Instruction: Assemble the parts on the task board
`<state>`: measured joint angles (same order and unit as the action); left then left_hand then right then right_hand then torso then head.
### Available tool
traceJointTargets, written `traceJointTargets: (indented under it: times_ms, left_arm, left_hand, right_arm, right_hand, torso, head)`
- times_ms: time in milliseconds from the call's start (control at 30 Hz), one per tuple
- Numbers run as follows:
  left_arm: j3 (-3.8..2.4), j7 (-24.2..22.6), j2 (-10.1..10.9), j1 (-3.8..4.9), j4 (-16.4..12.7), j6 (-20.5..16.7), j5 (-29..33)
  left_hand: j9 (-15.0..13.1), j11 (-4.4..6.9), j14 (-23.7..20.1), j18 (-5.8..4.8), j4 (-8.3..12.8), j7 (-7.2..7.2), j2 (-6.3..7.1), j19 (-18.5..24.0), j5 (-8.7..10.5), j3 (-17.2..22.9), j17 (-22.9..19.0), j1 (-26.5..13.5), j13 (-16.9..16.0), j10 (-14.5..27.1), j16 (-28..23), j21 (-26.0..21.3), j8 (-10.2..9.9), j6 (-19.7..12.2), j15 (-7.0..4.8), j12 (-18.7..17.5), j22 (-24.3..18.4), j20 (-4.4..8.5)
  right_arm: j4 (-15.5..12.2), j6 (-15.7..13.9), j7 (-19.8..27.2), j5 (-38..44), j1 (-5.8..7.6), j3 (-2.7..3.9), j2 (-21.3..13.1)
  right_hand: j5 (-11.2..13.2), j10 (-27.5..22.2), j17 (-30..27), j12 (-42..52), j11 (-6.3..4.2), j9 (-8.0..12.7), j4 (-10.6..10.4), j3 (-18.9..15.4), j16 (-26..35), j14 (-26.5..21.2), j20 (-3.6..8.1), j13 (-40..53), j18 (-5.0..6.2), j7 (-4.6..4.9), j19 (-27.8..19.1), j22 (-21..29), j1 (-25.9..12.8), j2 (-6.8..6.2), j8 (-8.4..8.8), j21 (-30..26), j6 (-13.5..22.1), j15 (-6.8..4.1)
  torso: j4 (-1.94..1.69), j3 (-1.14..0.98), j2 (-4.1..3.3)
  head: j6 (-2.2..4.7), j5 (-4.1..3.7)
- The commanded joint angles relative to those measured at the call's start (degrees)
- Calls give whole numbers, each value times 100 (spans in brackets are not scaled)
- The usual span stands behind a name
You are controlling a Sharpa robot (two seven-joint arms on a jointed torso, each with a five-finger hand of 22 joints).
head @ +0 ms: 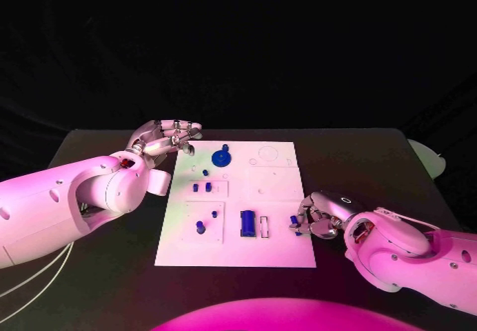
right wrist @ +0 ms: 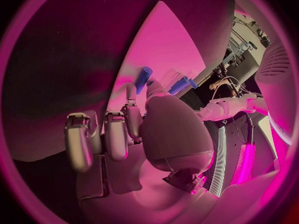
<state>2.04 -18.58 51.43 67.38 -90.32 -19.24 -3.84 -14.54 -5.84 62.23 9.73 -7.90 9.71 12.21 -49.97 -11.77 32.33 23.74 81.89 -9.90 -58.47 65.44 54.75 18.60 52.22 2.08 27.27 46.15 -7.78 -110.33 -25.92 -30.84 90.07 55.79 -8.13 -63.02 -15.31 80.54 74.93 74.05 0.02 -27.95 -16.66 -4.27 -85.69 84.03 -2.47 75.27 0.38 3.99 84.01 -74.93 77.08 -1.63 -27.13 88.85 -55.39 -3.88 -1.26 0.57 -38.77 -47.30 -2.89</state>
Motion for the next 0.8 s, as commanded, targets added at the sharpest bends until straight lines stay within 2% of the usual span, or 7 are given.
traceJointTargets:
  times_ms: [33,167,267,400,567,700,800]
  left_arm:
    - [-4,-37,-2,-10,-14,96,-15]
    - [-4,-35,2,-10,-15,96,-15]
    - [-4,-34,4,-10,-16,97,-15]
    - [-4,-33,7,-10,-16,96,-15]
    - [-3,-33,12,-10,-18,94,-15]
    - [-3,-34,14,-10,-20,92,-15]
    - [-3,-34,15,-10,-20,90,-15]
  left_hand:
    - [-8,-3,15,80,49,16,-44,-41,-10,0,-6,-15,-9,44,-26,-36,13,-3,-13,32,4,2]
    - [-8,-3,15,80,49,16,-44,-41,-10,0,-6,-15,-9,44,-26,-36,13,-3,-13,32,4,2]
    - [-8,-3,15,80,49,16,-44,-41,-10,0,-6,-15,-9,44,-26,-36,13,-3,-13,32,4,2]
    - [-8,-3,15,80,49,16,-44,-41,-10,0,-6,-15,-9,44,-26,-36,13,-3,-13,32,4,2]
    - [-8,-3,15,80,49,16,-44,-41,-10,0,-6,-15,-9,44,-26,-36,13,-3,-13,32,4,2]
    - [-8,-3,15,80,49,16,-44,-41,-10,0,-6,-15,-9,44,-26,-36,13,-3,-13,32,4,2]
    - [-8,-3,15,80,49,16,-44,-41,-10,0,-6,-15,-9,44,-26,-36,13,-3,-13,32,4,2]
  right_arm:
    - [27,368,-107,193,-43,-25,30]
    - [53,459,-165,301,-55,-26,73]
    - [75,518,-230,428,-68,-27,115]
    - [89,588,-301,547,-79,-28,150]
    - [78,563,-349,627,-84,-28,167]
    - [25,474,-370,632,-86,-27,162]
    - [-44,405,-378,590,-83,-25,146]
  right_hand:
    - [93,12,570,-31,-36,54,33,32,-17,415,8,102,-16,-8,560,-1478,261,33,35,16,-48,-9]
    - [349,9,573,-39,-60,83,94,207,-17,414,23,107,-16,-34,560,-1477,650,57,60,15,-77,-28]
    - [745,-6,587,-59,-73,137,179,649,-22,416,53,112,-17,-45,563,-1480,1198,91,110,22,-127,-43]
    - [743,-14,595,-80,-75,176,183,1082,-23,416,51,115,-16,-50,560,-1478,1449,-57,137,15,-186,-46]
    - [573,-8,595,-115,-65,160,62,1725,-19,415,41,108,-16,-51,559,-1477,1338,-323,115,14,-182,-41]
    - [303,14,602,-123,-61,97,43,2153,-20,417,41,111,-17,-41,561,-1479,1138,-442,57,20,-113,-39]
    - [7,31,609,-136,-43,-5,77,2759,-22,419,34,115,-19,-13,565,-1481,946,-601,-41,29,-33,-26]
  torso:
    - [2,3,2]
    - [1,2,5]
    - [-1,3,7]
    - [-5,2,7]
    - [5,6,8]
    - [4,3,7]
    - [2,1,8]
  head:
    - [-14,4]
    - [-19,7]
    - [-20,7]
    - [-31,12]
    - [-25,18]
    - [-26,20]
    - [-22,19]
